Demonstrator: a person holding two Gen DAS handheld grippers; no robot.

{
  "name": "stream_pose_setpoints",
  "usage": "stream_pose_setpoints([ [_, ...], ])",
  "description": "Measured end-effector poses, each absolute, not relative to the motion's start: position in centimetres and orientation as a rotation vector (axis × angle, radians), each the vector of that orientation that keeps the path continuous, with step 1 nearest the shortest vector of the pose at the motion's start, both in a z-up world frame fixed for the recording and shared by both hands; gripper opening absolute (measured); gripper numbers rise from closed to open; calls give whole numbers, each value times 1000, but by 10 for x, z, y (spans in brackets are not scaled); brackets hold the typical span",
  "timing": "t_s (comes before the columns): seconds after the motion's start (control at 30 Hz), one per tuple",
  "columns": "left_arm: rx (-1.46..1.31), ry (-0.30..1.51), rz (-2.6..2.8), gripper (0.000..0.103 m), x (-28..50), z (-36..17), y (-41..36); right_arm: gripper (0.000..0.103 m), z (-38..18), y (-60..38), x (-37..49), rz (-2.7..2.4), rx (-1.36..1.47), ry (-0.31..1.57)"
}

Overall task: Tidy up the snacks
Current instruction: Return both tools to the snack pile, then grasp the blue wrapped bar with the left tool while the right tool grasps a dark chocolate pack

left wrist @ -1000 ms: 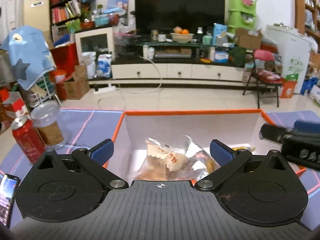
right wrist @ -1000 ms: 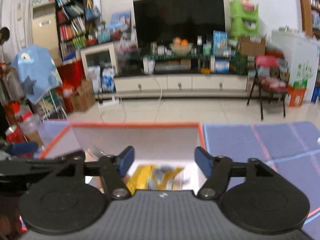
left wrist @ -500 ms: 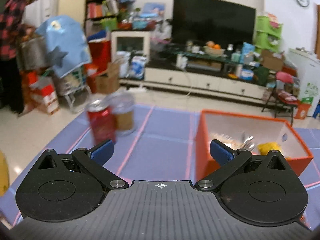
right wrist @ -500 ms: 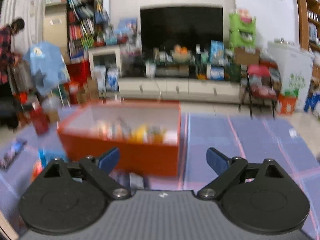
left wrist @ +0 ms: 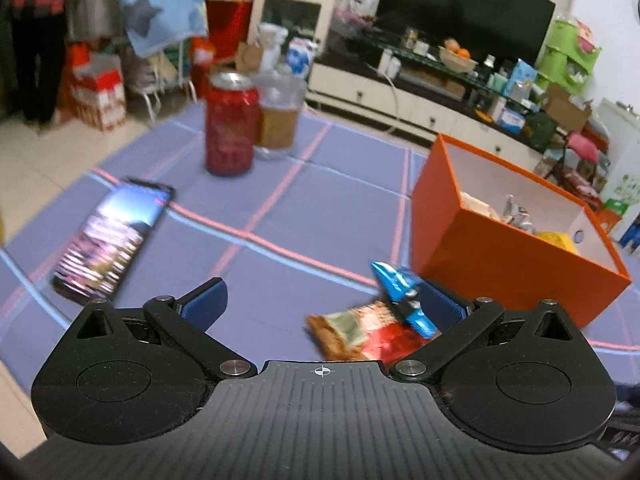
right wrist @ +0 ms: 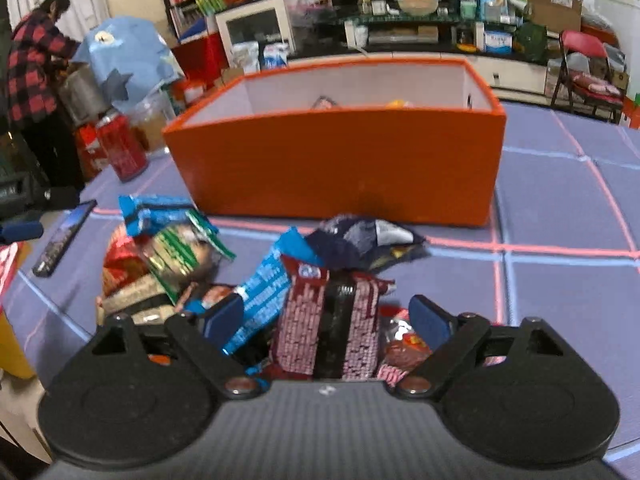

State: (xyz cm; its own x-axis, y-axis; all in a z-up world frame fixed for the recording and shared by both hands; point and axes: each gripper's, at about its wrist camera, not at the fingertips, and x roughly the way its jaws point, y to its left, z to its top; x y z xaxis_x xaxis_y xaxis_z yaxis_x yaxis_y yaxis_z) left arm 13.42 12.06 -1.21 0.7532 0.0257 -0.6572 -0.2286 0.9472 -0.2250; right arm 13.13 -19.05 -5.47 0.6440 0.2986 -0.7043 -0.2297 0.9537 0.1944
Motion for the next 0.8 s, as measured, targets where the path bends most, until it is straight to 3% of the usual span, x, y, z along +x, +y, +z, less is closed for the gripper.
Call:
stream_pose_setpoints([
  [0.3,-385,796,40,83,190,-35,114,87,-65,-203,136,332,148,851],
  [0.37,-429,817,16,80,201,-42,115,77,-66,-204,137,355,178,864],
  [0.4,-457,829,-4,76,205,-46,115,67,-65,-205,137,371,198,869],
  [0.43,-476,843,-19,61,209,-48,115,63,-65,-205,138,380,208,873],
  [0.47,-496,867,-27,43,212,-51,114,53,-65,-205,138,386,209,877],
  [0.5,-512,884,-26,38,213,-55,113,49,-65,-205,138,396,219,878],
  [0.6,-505,879,-41,6,213,-53,112,49,-62,-206,139,392,226,871],
  [0.63,-515,871,-47,0,212,-50,113,49,-60,-205,138,391,218,867],
  [0.8,-471,820,-39,0,202,-36,112,49,-44,-200,132,380,159,802],
])
